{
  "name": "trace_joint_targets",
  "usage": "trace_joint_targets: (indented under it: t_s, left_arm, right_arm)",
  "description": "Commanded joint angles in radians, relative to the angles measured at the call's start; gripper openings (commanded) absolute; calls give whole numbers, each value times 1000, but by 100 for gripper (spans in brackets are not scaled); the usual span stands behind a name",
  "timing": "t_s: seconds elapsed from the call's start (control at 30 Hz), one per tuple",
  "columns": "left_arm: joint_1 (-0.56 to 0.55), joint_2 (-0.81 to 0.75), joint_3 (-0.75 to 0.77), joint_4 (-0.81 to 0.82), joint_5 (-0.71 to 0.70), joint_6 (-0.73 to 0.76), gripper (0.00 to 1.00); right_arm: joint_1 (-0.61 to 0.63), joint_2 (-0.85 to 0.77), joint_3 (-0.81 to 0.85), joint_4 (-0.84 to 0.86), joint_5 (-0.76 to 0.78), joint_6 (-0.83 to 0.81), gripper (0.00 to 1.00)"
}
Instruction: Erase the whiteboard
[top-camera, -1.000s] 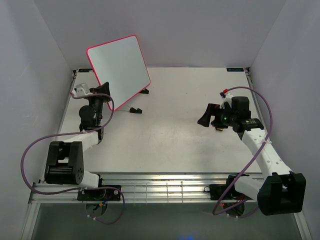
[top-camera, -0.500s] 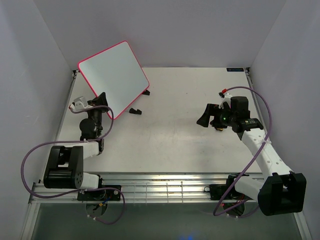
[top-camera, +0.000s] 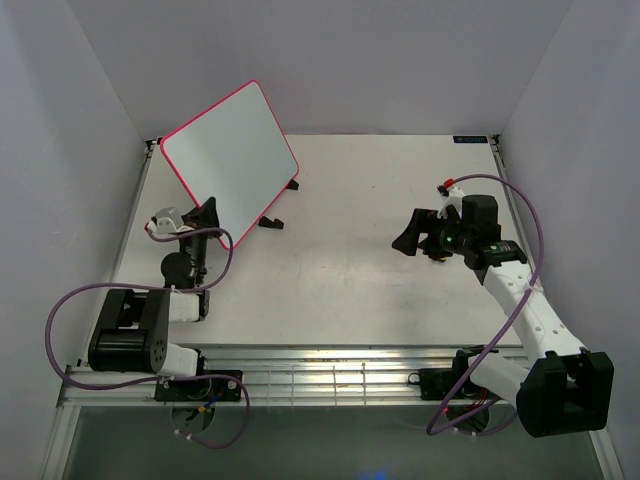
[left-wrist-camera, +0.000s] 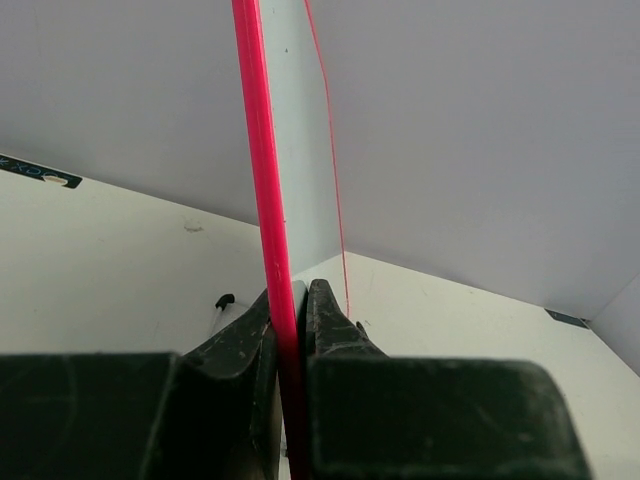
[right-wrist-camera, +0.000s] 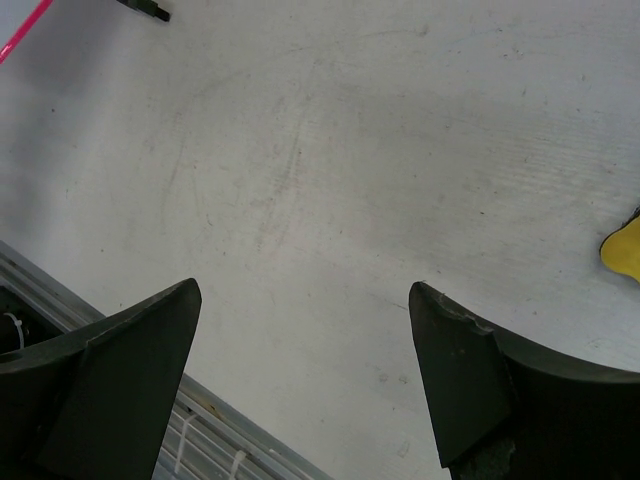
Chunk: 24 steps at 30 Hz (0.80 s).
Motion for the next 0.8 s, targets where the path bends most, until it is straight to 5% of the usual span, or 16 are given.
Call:
trace_joint_targets:
  t_s: [0.0,0.77]
  left_arm:
    - [11,27,-60,186,1,229,0]
    - [-12,155,-173,195,-19,235,9]
  right_arm:
    - [4,-23,-14,61,-45,0,90]
    - [5,-58,-57,108,-97,-4,90]
